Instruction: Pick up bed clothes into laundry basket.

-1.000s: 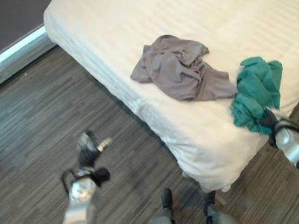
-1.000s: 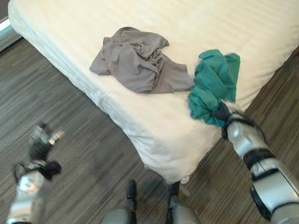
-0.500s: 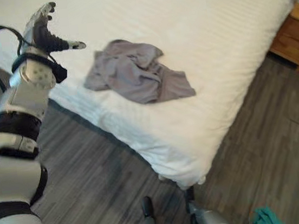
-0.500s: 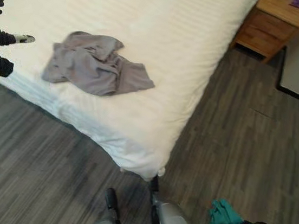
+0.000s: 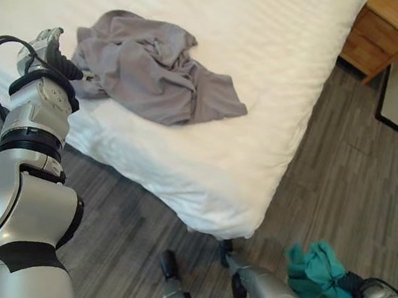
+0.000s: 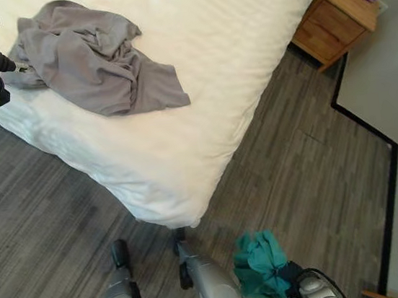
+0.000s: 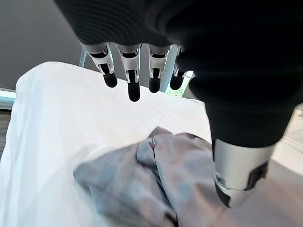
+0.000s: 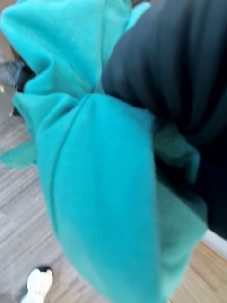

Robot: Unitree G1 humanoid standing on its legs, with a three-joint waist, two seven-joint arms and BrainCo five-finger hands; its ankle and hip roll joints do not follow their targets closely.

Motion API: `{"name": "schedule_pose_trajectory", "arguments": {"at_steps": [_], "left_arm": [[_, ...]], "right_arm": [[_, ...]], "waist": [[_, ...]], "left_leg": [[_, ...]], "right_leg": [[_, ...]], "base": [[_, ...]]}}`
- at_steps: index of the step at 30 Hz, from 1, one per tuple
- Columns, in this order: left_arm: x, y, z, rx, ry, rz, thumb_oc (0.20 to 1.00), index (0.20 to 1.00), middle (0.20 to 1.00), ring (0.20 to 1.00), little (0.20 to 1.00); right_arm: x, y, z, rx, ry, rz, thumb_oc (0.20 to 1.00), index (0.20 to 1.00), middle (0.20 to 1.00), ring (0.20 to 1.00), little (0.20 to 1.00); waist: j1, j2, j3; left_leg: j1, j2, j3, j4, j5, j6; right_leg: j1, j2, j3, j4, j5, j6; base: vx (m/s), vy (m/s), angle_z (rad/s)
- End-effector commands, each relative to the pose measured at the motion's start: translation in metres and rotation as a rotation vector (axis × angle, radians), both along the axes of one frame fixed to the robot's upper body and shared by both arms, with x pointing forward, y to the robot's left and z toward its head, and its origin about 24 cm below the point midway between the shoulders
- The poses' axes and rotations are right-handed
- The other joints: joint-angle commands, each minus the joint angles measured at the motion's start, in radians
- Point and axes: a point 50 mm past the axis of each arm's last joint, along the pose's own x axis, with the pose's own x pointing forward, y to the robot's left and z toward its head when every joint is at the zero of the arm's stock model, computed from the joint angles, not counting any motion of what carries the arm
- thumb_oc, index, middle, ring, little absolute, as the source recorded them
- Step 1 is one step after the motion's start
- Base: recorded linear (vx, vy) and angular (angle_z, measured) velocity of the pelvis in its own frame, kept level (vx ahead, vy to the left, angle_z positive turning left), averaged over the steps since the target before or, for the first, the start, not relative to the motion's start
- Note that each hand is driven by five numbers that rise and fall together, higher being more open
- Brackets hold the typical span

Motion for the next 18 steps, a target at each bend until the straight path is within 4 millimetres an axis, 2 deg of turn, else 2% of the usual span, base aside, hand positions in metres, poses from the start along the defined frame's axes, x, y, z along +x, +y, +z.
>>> {"name": "schedule_pose_trajectory", "arguments": {"at_steps": [1, 3, 5, 6, 10, 11, 16, 18], "left_arm": [[-0.018, -0.004, 0.074, 0.029, -0.227, -0.069, 1.0, 1.0, 1.0, 1.0, 1.0], [-0.022, -0.001, 0.082, -0.029, -0.286, -0.063, 1.0, 1.0, 1.0, 1.0, 1.0], [-0.028, -0.002, 0.098, -0.082, -0.374, -0.067, 1.0, 1.0, 1.0, 1.0, 1.0], [-0.031, -0.001, 0.105, -0.184, -0.448, -0.094, 1.0, 1.0, 1.0, 1.0, 1.0], [-0.033, -0.002, 0.11, -0.312, -0.508, -0.132, 1.0, 1.0, 1.0, 1.0, 1.0], [-0.035, -0.004, 0.116, -0.307, -0.528, -0.137, 1.0, 1.0, 1.0, 1.0, 1.0], [-0.03, -0.011, 0.113, -0.266, -0.5, -0.138, 1.0, 1.0, 1.0, 1.0, 1.0], [-0.025, -0.016, 0.108, -0.127, -0.409, -0.091, 1.0, 1.0, 1.0, 1.0, 1.0]], "right_arm": [[0.017, -0.028, 0.018, -0.084, -0.077, 0.011, 0.2, 0.2, 0.2, 0.2, 0.2], [0.024, -0.025, 0.022, -0.087, -0.122, 0.026, 0.2, 0.2, 0.2, 0.2, 0.2], [0.023, -0.019, 0.019, -0.076, -0.123, 0.048, 0.2, 0.2, 0.2, 0.2, 0.2], [0.021, -0.014, 0.017, -0.061, -0.115, 0.049, 0.2, 0.2, 0.2, 0.2, 0.2], [0.019, -0.01, 0.015, -0.072, -0.107, 0.069, 0.2, 0.2, 0.2, 0.2, 0.2], [0.023, -0.011, 0.017, -0.08, -0.117, 0.078, 0.2, 0.2, 0.2, 0.2, 0.2], [0.024, -0.013, 0.019, -0.089, -0.119, 0.094, 0.2, 0.2, 0.2, 0.2, 0.2], [0.027, -0.018, 0.022, -0.104, -0.126, 0.103, 0.2, 0.2, 0.2, 0.2, 0.2]], "waist": [[0.005, 0.082, 0.148], [-0.007, 0.075, 0.163], [-0.013, 0.075, 0.171], [-0.015, 0.078, 0.175], [-0.019, 0.096, 0.18], [-0.021, 0.099, 0.178], [-0.023, 0.105, 0.164], [-0.029, 0.106, 0.155]], "left_leg": [[0.08, 0.032, 0.07, -0.151, 0.053, -0.006], [0.041, 0.038, 0.076, -0.151, 0.061, -0.01], [0.011, 0.042, 0.075, -0.151, 0.068, -0.013], [-0.003, 0.042, 0.07, -0.151, 0.071, -0.014], [-0.032, 0.037, 0.061, -0.151, 0.074, -0.015], [-0.035, 0.035, 0.063, -0.151, 0.072, -0.015], [-0.035, 0.033, 0.061, -0.151, 0.067, -0.017], [-0.039, 0.034, 0.062, -0.151, 0.065, -0.017]], "right_leg": [[0.078, -0.007, 0.02, -0.007, -0.061, 0.042], [0.033, -0.002, 0.026, -0.014, -0.053, 0.044], [0.001, -0.001, 0.027, -0.016, -0.051, 0.042], [-0.014, 0.0, 0.025, -0.014, -0.051, 0.041], [-0.044, -0.002, 0.017, -0.015, -0.051, 0.038], [-0.049, 0.0, 0.02, -0.015, -0.052, 0.038], [-0.052, -0.002, 0.018, -0.016, -0.055, 0.037], [-0.058, -0.001, 0.016, -0.016, -0.053, 0.039]], "base": [[-0.1, 0.027, -0.15], [-0.08, 0.007, 0.05], [-0.05, -0.015, 0.11], [-0.02, -0.01, -0.28], [0.0, -0.002, -0.01], [0.0, 0.017, -0.14], [0.01, -0.004, -0.08], [0.0, 0.0, 0.0]]}}
